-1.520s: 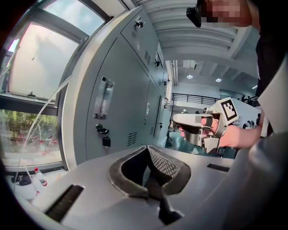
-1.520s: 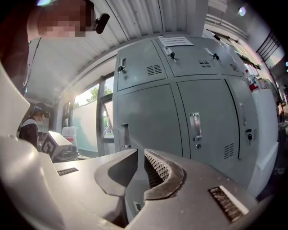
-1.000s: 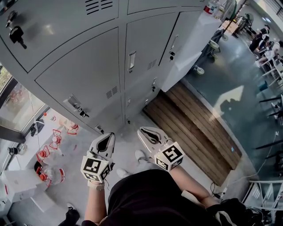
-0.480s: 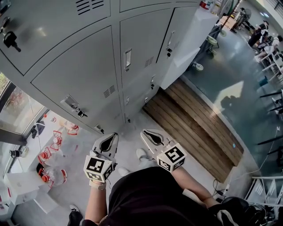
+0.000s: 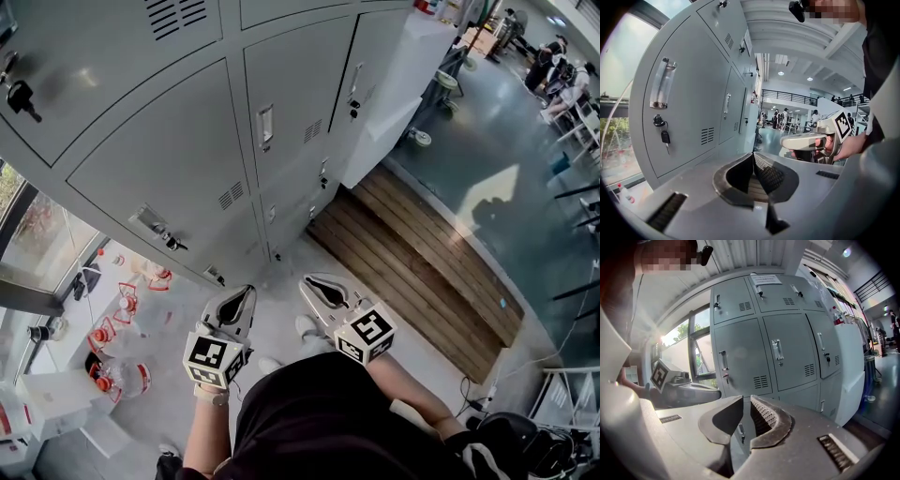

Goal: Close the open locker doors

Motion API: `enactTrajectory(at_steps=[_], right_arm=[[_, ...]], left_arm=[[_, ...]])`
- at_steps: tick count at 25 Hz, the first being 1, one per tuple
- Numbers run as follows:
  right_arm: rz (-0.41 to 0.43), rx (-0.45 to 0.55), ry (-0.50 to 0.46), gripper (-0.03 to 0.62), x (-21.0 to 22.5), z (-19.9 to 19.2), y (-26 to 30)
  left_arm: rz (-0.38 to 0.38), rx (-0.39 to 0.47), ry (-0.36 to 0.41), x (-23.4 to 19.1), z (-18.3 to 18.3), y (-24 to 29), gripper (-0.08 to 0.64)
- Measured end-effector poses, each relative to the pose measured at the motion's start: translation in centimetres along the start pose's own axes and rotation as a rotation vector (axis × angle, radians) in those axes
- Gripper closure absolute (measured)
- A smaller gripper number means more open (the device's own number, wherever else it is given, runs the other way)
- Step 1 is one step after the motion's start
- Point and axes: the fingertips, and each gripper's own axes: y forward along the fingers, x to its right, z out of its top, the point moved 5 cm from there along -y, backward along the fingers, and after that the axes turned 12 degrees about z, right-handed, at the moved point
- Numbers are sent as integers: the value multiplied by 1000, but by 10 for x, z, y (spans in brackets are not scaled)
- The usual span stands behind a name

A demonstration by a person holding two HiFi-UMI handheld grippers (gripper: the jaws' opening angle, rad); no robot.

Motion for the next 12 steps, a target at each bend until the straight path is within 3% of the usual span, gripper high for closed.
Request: enactTrajectory(at_steps=[12], right_arm=[[-14,-4,1,518,-4,-4,-4]], left_arm=[[-5,-15,-15,3,-8,-8,540]])
